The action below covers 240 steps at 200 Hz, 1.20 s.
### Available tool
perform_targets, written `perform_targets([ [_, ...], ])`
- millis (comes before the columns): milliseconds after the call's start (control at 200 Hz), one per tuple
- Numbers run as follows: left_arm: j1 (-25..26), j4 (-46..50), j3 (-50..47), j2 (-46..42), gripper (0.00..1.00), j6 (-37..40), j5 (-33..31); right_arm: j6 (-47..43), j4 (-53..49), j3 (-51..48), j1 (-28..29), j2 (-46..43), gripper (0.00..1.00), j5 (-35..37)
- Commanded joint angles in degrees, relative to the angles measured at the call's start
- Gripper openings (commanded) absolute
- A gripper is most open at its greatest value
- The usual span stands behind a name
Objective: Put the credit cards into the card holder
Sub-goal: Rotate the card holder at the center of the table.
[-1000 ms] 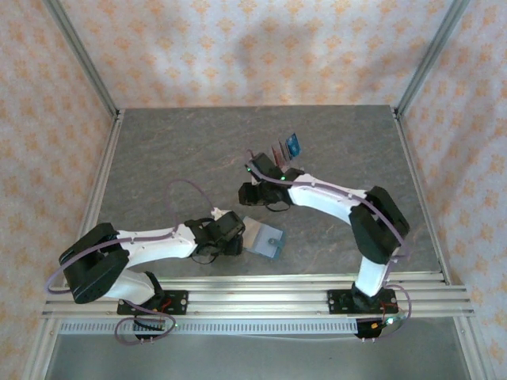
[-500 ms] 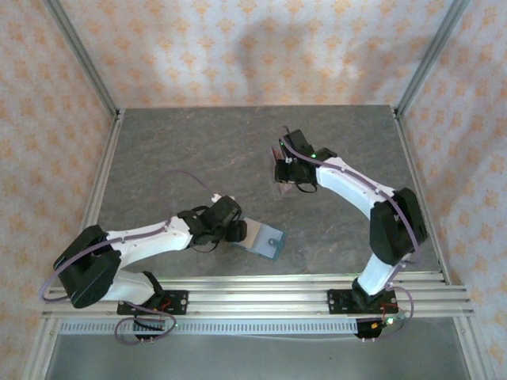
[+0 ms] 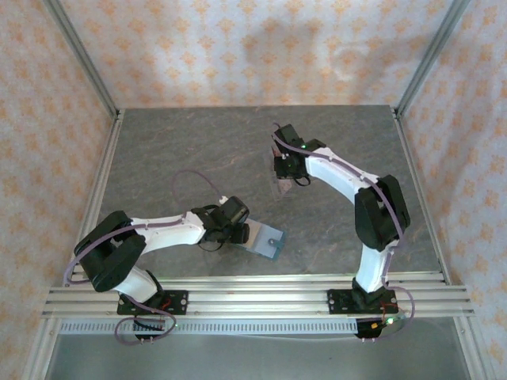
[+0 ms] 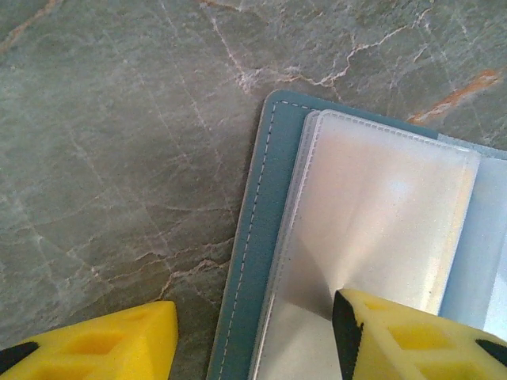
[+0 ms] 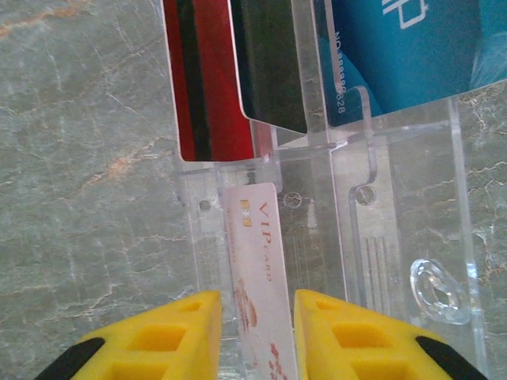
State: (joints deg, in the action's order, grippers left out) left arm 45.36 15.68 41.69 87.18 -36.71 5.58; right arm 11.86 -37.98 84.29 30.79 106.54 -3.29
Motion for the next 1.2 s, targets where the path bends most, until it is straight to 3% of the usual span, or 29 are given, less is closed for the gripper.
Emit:
perform_targets([
  [0, -0.32, -2.21, -0.33, 1.41, 0.54, 0.52, 0.59, -1.51, -3.27, 2.57, -0.32, 2.04, 0.3, 3.02],
  [385, 0.42, -7.07, -5.58, 0.24, 0.51, -2.37, 3.3, -2.18, -4.16, 4.0, -0.4, 4.91, 0.29, 1.24],
  [901, 6.36, -8.55, -6.45, -0.95, 0.51, -6.6, 1.65, -2.55, -4.3, 4.13, -0.55, 5.06, 0.26, -0.59],
  [1196, 7.94, -8.5, -6.84, -2.79, 0.51, -8.02, 1.62, -2.57, -4.12, 4.21, -0.55, 4.9, 0.14, -0.67],
])
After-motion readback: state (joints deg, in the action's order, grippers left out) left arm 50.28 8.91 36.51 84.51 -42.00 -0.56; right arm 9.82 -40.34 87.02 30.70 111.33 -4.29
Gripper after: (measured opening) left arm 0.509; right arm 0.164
